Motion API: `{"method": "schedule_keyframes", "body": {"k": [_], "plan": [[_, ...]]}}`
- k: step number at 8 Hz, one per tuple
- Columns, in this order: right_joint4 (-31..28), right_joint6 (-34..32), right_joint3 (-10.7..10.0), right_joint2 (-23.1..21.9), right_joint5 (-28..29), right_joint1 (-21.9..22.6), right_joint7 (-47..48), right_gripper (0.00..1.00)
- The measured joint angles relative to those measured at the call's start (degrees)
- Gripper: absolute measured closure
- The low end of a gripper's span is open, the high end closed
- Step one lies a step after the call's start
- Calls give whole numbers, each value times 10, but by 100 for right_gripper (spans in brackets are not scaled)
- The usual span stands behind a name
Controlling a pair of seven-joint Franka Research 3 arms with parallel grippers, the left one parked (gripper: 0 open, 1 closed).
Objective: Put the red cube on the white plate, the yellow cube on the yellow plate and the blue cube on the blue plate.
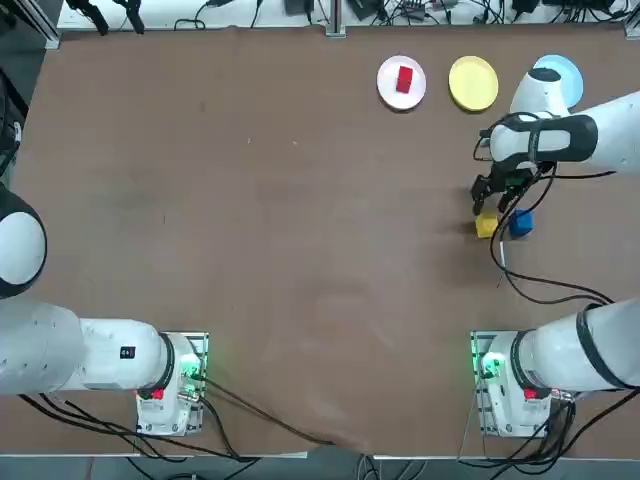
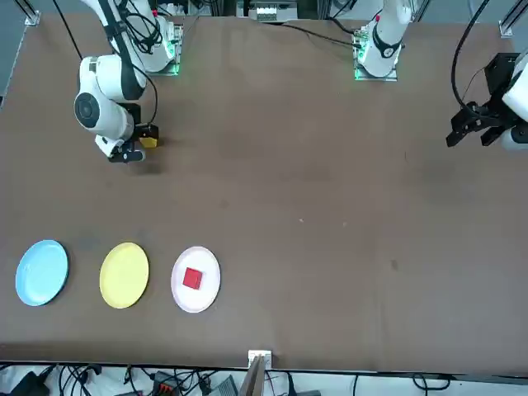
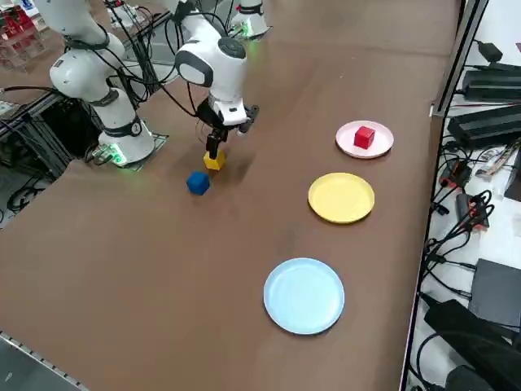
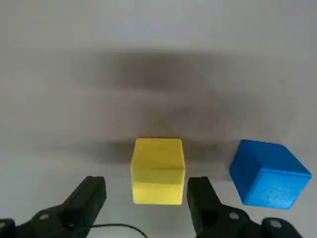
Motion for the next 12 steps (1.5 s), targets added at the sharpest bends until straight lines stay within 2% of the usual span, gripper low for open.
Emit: {"method": "schedule_keyframes", "body": {"k": [2,7,9,11,12], "plan": [[-10,7,0,0,-2,-5,-2,0],[-66,110,-2,4,-2,-16,-2,1],[-72,121,-2,10,-2,-18,-2,2],[-74,140,-2,26,-2,-21,-1,6],[-74,145,-2,31,-2,-22,0,19]]}}
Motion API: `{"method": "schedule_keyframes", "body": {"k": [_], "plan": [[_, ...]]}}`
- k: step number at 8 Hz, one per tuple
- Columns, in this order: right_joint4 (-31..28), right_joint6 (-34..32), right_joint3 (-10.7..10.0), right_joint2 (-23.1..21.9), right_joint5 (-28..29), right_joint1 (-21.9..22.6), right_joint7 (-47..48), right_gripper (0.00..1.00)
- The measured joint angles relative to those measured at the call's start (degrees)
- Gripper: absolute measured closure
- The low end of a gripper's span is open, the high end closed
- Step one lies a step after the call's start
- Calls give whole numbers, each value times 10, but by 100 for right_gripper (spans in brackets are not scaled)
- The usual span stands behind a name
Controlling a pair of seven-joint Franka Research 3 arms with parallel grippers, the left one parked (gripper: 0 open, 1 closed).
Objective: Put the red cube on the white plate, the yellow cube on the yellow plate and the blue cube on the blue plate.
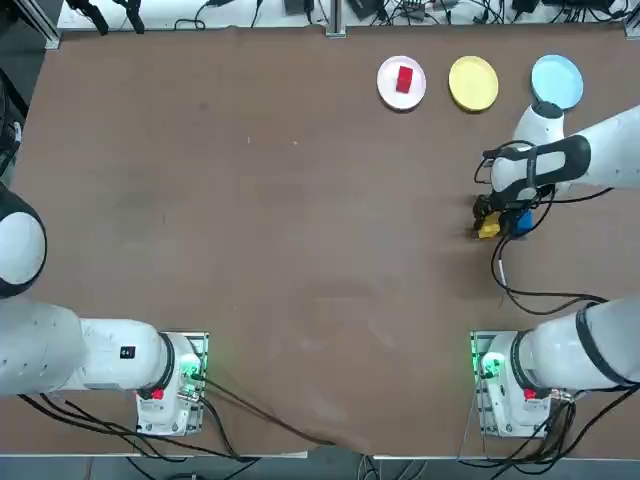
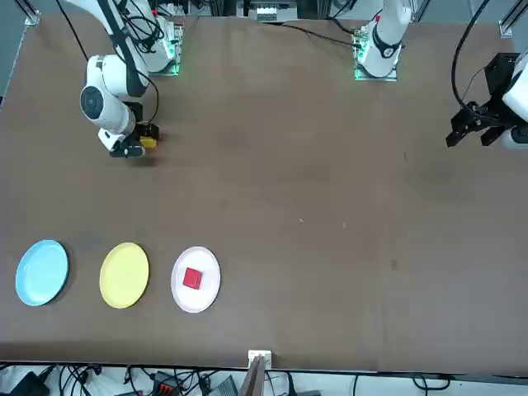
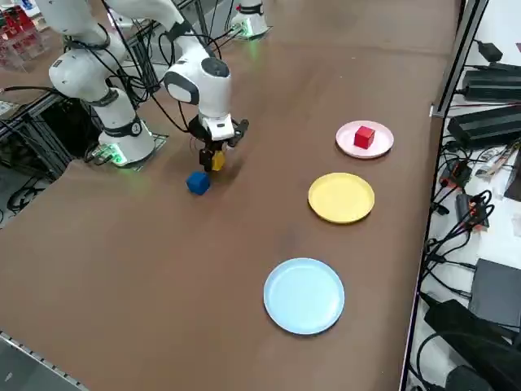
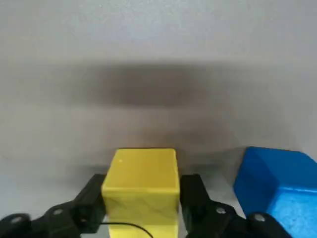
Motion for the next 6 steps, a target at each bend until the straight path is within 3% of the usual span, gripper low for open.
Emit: {"method": "schedule_keyframes", "body": {"k": [2,4,6], "plan": [[1,1,0,-3,0,-1,5,30],[26,-24,0,-16,0,-1,5,30],[111,-143,0,-38,0,-1,5,30]]}}
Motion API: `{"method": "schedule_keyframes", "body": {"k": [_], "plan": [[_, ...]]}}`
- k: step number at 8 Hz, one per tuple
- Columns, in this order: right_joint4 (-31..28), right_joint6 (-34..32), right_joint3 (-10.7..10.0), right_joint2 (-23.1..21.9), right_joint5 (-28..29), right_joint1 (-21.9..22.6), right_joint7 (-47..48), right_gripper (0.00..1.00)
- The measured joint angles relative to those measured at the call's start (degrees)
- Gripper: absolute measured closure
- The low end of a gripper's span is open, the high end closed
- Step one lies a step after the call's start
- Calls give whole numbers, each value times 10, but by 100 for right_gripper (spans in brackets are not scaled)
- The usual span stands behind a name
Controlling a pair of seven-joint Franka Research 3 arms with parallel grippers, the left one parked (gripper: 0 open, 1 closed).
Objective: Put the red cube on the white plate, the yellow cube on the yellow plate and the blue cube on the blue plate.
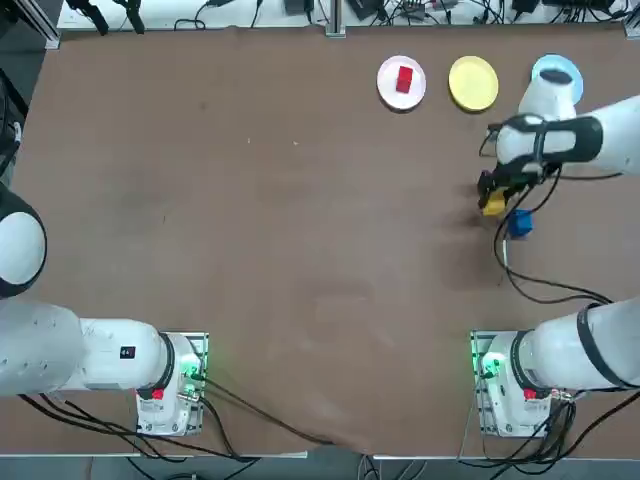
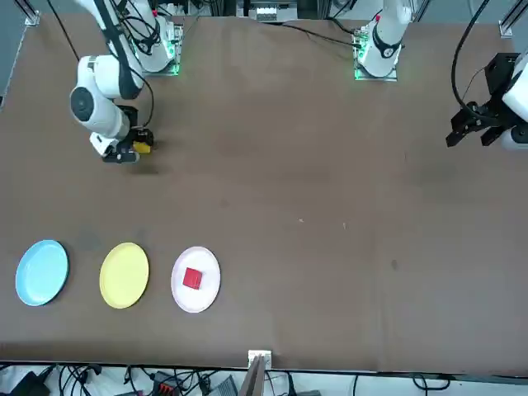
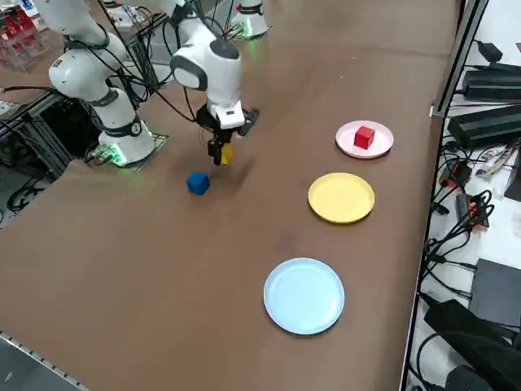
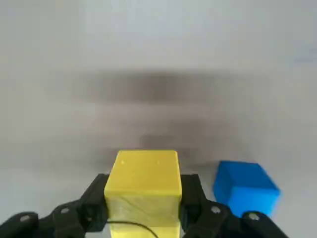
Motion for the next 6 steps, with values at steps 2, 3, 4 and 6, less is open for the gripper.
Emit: {"method": "schedule_keyframes", "body": {"k": [2,3,4,6], "plan": [[162,-168,-1,17,0,-6,0,30],[260,-237,-2,54,0,-12,0,30],[357,-278,-3,109,0,-16,0,30],[523,-299,-5,241,0,-25,0,30]]}}
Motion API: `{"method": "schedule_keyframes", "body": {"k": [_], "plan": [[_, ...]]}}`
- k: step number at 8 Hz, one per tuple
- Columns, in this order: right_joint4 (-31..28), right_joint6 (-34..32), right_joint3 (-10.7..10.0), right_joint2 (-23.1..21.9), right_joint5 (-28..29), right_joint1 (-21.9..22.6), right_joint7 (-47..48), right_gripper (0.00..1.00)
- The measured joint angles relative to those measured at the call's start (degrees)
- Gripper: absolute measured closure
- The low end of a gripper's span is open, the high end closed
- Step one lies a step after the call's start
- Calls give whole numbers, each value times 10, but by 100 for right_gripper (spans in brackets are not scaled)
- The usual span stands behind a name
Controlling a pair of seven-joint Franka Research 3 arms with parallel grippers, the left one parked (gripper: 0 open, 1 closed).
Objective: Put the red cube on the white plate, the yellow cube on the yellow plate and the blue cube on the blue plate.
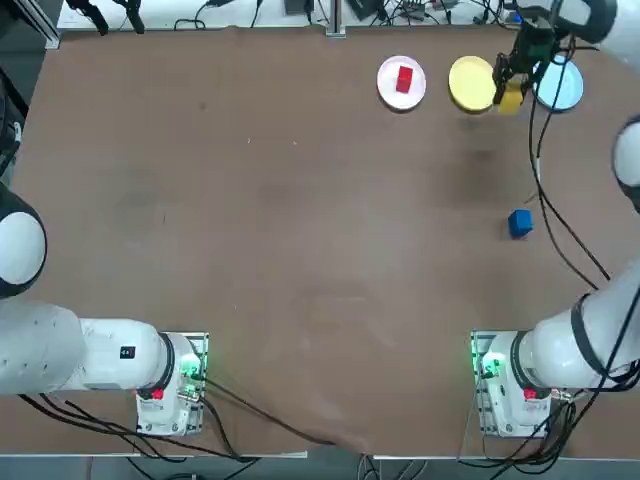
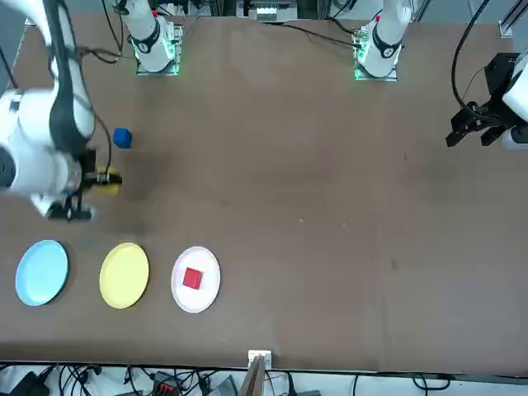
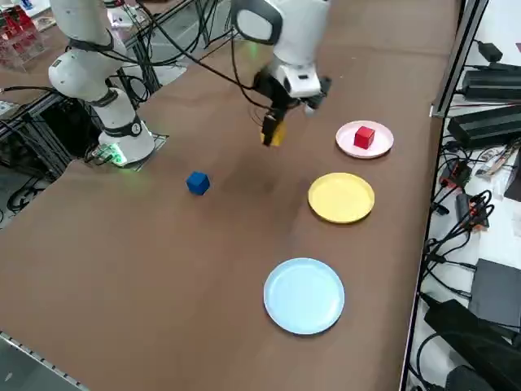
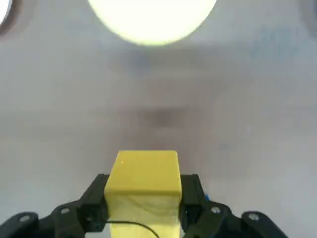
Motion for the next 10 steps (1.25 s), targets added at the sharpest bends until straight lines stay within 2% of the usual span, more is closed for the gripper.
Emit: {"method": "schedule_keyframes", "body": {"k": [2,3,5,7,10], "plan": [[103,41,0,103,0,-16,-2,30],[133,89,1,142,0,-16,-2,30],[153,192,7,202,0,-12,-2,30],[162,247,8,235,0,-8,-2,30],[169,267,8,249,0,-8,-2,30]]}}
